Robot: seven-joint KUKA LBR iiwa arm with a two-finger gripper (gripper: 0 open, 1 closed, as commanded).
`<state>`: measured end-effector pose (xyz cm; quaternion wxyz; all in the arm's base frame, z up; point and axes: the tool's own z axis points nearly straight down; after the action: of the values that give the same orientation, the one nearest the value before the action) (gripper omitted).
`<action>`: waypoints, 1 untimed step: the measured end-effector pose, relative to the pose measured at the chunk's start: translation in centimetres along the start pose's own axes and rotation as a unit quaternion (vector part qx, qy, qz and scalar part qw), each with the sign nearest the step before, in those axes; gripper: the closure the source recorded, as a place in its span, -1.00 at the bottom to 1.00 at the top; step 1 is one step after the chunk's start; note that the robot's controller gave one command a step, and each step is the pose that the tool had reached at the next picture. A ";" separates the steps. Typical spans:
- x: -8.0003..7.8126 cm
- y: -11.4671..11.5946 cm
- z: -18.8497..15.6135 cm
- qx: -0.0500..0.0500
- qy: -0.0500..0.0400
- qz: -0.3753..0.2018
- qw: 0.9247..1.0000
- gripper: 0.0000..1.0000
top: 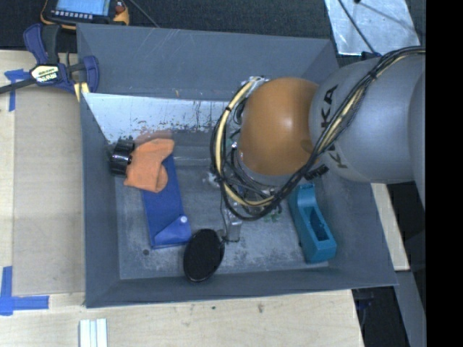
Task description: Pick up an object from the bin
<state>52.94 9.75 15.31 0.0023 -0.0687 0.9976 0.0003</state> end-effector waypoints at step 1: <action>2.2 0.6 3.8 0.000 -0.001 -0.035 0.999 -1.00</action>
Offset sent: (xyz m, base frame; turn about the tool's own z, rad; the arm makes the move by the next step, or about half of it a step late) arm -0.0382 0.0111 -0.0831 -0.1741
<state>50.69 10.07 11.52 0.0031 -0.1032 0.9947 0.0002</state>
